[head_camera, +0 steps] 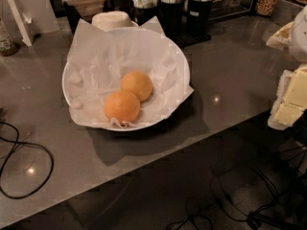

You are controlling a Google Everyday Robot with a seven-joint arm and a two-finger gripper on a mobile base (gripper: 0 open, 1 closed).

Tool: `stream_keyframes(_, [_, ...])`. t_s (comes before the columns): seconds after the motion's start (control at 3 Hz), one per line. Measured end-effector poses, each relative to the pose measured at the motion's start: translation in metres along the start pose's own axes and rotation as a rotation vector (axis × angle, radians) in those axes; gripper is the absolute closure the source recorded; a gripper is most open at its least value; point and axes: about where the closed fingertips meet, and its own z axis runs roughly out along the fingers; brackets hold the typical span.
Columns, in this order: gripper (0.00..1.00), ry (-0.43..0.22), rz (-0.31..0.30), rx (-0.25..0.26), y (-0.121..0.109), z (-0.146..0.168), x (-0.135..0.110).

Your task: Pick orange from white bowl

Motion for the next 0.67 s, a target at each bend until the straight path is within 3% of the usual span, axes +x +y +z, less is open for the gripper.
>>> stream_keyframes(0.67, [0.00,-0.011,-0.019,-0.001,0.0011,0.0016,-0.0057])
